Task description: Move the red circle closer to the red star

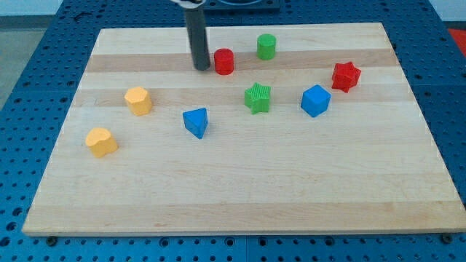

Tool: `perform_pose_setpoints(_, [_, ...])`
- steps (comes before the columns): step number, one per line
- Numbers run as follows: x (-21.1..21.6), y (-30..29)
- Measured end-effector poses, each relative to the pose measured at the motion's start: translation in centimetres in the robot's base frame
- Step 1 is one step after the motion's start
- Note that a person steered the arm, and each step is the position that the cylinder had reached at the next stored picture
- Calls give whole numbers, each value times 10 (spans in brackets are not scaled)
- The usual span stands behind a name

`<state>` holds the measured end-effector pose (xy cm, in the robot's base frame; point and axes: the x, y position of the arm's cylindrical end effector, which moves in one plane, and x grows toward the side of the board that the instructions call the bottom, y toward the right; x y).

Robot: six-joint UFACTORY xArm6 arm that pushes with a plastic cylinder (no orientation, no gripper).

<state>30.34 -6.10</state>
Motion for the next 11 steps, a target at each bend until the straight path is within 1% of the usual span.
perform_pose_setpoints(1, [-5,57])
perform_pose_setpoints(2, [-5,80])
perform_pose_setpoints(3, [-5,67])
perform_pose_setpoints(4, [-5,87])
perform_pose_setpoints(6, [-6,173])
perform_pose_setpoints(9, [-5,229])
perform_pose_setpoints(10, [1,235])
perform_pose_setpoints(11, [18,235])
